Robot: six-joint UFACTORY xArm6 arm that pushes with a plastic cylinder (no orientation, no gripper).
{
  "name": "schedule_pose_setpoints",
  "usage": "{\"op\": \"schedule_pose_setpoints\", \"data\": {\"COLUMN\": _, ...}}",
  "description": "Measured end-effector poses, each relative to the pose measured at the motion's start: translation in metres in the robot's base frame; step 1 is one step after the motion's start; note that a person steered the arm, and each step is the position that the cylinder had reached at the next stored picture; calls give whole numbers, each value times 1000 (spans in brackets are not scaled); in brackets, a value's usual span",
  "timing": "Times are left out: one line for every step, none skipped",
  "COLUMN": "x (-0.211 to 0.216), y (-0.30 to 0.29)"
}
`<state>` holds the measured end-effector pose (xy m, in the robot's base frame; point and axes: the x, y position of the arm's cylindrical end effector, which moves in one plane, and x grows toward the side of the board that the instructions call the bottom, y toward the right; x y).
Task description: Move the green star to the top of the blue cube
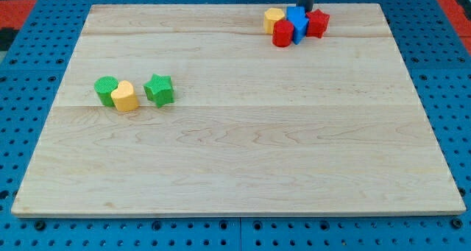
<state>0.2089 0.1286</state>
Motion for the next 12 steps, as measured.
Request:
{"op": "schedule_pose_setpoints", "data": {"x": 7, "y": 1}}
{"op": "schedule_pose_setpoints", "data": {"x": -16, "y": 22}}
{"op": "schedule_pose_setpoints", "data": {"x": -17, "y": 1}}
{"op": "schedule_pose_setpoints", "data": {"x": -16, "y": -42}}
{"op": "schedule_pose_setpoints", "data": {"x": -12, "y": -98}}
{"op": "schedule_pose_setpoints", "data": {"x": 21, "y": -134}}
{"op": "schedule_pose_setpoints", "data": {"x": 85, "y": -150}}
{"op": "schedule_pose_setpoints", "data": {"x": 165, "y": -150}}
{"op": "schedule_pose_setpoints", "data": {"x": 235, "y": -168}}
{"op": "schedule_pose_setpoints", "data": {"x": 275, "y": -193}}
{"op": "schedule_pose_setpoints", "data": {"x": 275, "y": -226}}
{"op": "schedule_pose_setpoints", "data": {"x": 254, "y": -233}}
